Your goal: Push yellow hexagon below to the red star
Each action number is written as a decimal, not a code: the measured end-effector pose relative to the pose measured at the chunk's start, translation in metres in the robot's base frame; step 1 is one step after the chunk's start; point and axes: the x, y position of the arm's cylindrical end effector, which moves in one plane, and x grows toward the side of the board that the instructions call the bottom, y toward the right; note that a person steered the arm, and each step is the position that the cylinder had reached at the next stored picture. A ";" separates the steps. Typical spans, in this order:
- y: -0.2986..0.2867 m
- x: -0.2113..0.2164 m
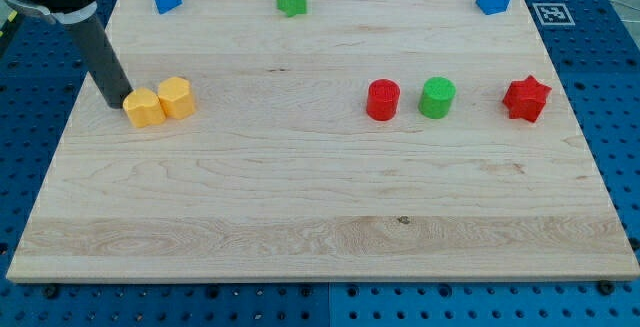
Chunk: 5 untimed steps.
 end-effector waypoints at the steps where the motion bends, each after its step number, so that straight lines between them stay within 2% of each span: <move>1: 0.003 -0.018; 3: 0.048 -0.019; 5: 0.069 0.024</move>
